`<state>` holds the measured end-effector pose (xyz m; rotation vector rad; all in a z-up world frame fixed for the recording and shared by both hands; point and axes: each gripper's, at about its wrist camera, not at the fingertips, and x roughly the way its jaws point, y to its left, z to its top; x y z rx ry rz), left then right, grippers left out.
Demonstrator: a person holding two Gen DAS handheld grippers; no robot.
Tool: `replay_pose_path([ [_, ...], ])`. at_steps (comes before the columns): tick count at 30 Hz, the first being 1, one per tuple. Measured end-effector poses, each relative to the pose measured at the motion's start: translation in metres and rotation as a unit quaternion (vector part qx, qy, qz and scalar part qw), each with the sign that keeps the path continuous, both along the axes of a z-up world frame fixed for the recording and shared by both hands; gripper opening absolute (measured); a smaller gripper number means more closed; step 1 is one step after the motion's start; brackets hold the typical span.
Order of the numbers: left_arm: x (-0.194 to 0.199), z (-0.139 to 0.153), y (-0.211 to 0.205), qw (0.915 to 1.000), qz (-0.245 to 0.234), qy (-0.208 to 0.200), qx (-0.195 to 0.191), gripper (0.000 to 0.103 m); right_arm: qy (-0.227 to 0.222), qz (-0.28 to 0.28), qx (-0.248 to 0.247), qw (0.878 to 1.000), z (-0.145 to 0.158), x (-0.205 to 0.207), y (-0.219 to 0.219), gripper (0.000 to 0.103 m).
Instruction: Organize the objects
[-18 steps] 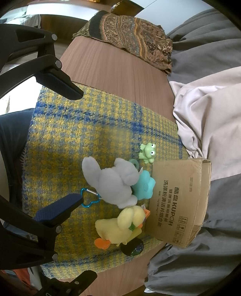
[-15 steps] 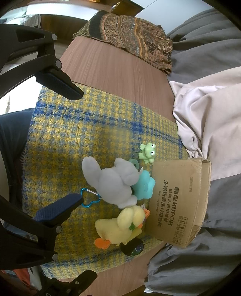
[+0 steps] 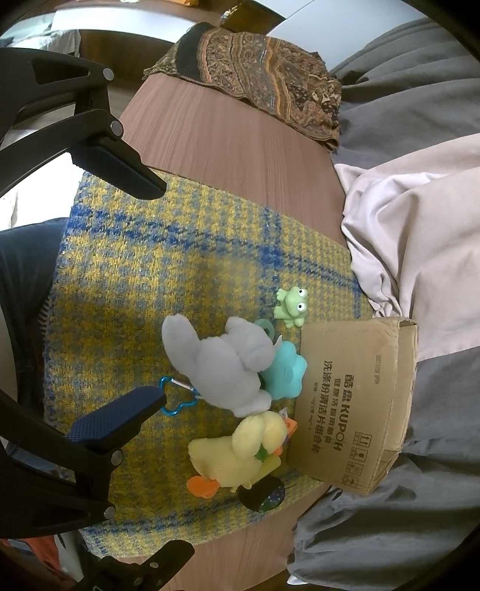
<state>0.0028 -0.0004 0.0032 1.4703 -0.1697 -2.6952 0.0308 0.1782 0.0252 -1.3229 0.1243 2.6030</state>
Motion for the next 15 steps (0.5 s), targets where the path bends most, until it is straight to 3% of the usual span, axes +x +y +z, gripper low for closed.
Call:
replay_pose_path([
  [15,-0.0006,-0.0001,0.0014,1.0,-0.003,0.004,-0.003,0.103,0.001,0.001,-0.001,1.0,0.0004,-0.0003,-0.001,0.102],
])
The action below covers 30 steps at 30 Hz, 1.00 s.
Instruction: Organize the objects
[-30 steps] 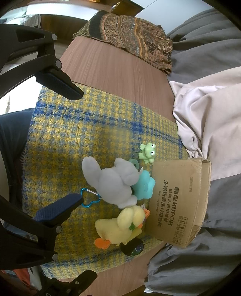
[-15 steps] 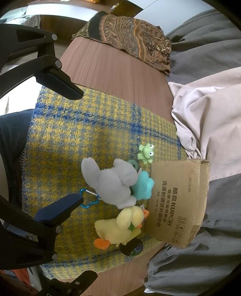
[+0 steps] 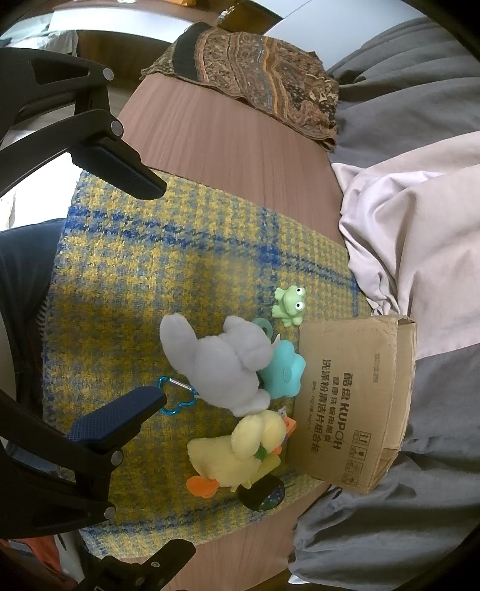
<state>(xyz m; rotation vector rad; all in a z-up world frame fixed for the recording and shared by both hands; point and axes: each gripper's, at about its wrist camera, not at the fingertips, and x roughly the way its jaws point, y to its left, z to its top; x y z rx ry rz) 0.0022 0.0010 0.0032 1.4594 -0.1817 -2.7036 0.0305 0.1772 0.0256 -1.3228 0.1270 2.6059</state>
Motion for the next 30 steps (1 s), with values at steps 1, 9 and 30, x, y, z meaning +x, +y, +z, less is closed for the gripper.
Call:
replay_pose_path([
  [1,0.0003,0.0003,0.0003,1.0,-0.001,0.001,0.0,0.103,0.001,0.0,0.0,1.0,-0.0002,0.0004,0.0006,0.102],
  [9,-0.0005,0.0,0.0008,1.0,-0.001,0.003,-0.001,0.103,0.002,0.0,-0.001,1.0,-0.0004,-0.0002,0.0,0.102],
  [30,-0.0021,0.0007,0.0057,0.9996,-0.02,0.019,0.0,0.103,0.004,0.008,-0.005,1.0,-0.0051,-0.0064,-0.0028,0.102],
])
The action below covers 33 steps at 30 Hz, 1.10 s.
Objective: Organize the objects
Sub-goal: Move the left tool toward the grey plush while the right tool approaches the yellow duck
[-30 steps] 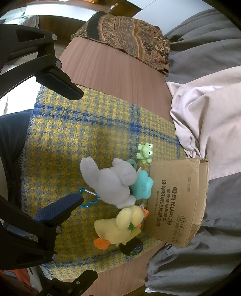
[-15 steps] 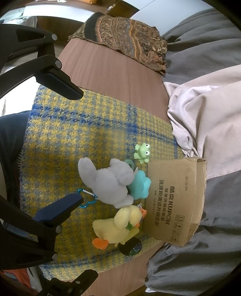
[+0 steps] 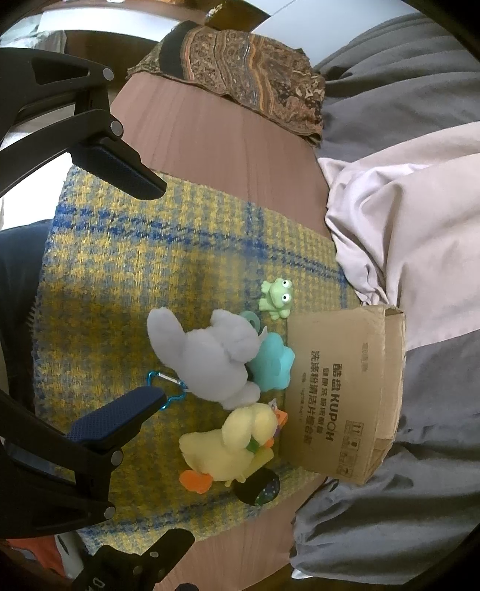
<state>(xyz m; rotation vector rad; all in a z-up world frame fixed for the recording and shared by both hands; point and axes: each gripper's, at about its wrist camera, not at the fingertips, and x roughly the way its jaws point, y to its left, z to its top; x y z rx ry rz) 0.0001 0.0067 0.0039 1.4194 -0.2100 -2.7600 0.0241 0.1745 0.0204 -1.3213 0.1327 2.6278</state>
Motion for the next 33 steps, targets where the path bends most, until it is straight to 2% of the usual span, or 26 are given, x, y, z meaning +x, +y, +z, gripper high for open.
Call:
replay_pose_path([
  [11,-0.006,-0.01,0.008,0.9997,-0.024,0.0,0.009,0.103,0.009,0.015,0.01,1.0,-0.005,-0.008,-0.002,0.102],
  [26,-0.031,-0.04,0.014,0.9996,-0.022,-0.017,0.008,0.103,0.01,0.052,-0.005,0.999,-0.026,-0.034,-0.002,0.102],
  [33,-0.039,-0.05,0.021,0.9988,-0.041,-0.021,0.013,0.103,0.003,0.067,-0.009,0.998,-0.034,-0.044,-0.002,0.102],
])
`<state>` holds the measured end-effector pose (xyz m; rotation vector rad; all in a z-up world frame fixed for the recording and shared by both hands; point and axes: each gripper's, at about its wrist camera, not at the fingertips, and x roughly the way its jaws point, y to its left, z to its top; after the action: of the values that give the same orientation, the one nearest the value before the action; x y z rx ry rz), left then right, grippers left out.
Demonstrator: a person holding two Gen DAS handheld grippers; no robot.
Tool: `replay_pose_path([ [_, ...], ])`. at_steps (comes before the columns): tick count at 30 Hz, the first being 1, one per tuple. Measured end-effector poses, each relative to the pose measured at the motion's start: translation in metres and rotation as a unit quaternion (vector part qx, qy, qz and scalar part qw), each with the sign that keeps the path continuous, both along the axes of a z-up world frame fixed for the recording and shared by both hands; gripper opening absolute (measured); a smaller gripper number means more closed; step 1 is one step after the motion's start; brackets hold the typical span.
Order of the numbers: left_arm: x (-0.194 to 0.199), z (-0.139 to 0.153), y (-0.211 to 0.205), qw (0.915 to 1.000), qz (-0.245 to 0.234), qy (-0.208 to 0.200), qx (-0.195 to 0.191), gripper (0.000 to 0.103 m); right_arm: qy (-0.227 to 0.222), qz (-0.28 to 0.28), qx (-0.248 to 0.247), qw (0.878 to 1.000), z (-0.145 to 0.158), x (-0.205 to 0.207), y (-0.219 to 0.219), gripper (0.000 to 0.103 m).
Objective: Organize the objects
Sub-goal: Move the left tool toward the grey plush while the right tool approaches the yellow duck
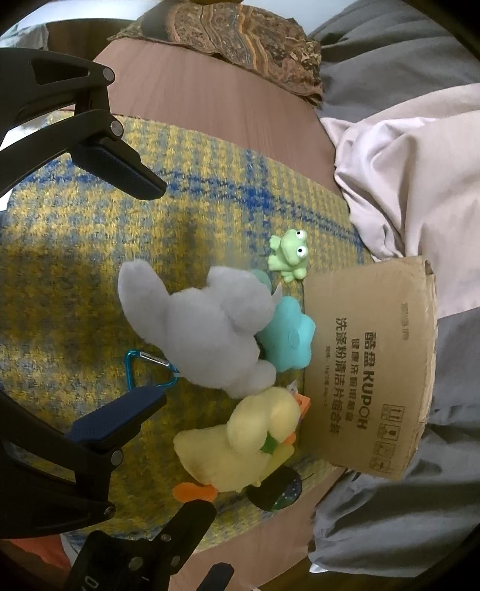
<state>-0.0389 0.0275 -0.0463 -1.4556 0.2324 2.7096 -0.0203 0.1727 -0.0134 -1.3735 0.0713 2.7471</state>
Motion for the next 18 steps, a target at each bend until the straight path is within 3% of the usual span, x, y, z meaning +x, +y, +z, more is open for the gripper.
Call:
replay_pose_path([
  [18,-0.033,-0.026,0.016,0.9993,-0.036,-0.007,0.011,0.103,-0.028,0.026,-0.011,0.999,-0.021,-0.022,-0.003,0.102],
])
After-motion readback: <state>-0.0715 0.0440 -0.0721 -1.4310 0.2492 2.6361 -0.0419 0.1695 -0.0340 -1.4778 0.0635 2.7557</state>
